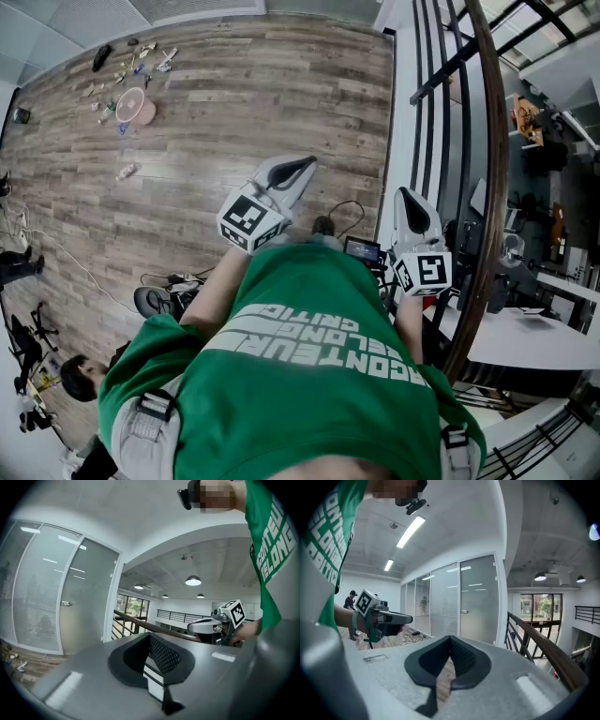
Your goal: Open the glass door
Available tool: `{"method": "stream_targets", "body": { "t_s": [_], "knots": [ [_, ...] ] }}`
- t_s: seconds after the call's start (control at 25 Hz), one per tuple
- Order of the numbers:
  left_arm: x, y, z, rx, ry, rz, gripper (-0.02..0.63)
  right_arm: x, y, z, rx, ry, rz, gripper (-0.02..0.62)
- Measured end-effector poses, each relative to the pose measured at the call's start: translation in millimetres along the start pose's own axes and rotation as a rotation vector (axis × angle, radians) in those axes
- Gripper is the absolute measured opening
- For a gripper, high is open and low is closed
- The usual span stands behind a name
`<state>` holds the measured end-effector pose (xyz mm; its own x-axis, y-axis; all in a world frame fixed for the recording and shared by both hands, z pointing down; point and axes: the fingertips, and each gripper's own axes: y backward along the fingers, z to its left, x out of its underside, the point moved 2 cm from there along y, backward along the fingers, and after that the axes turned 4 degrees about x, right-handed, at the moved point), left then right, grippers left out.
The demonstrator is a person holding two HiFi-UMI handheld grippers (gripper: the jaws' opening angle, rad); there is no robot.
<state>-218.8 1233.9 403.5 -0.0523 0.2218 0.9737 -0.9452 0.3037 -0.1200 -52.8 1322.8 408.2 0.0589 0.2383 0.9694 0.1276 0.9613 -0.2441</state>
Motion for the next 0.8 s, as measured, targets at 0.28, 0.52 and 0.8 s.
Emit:
{"method": "stream_targets", "body": {
  "t_s": [0.28, 0.52, 0.8],
  "knots": [
    [4.9, -5.6, 1.9, -0.01, 0.014, 0.003, 0.011, 3.4, -2.7, -4.9, -0.009, 0.001, 0.005, -0.008],
    [8.9, -9.1, -4.0, -0.009, 0.018, 0.008, 0.011, 6.9, -0.8, -8.7, -0.014, -0.007, -0.001, -0.008],
    [10.7, -11.3, -1.9, -0.04, 0.036, 0.011, 0.011, 4.9, -6.1, -19.6, -0.022, -0.01, -0.003, -0.008]
  ]
}}
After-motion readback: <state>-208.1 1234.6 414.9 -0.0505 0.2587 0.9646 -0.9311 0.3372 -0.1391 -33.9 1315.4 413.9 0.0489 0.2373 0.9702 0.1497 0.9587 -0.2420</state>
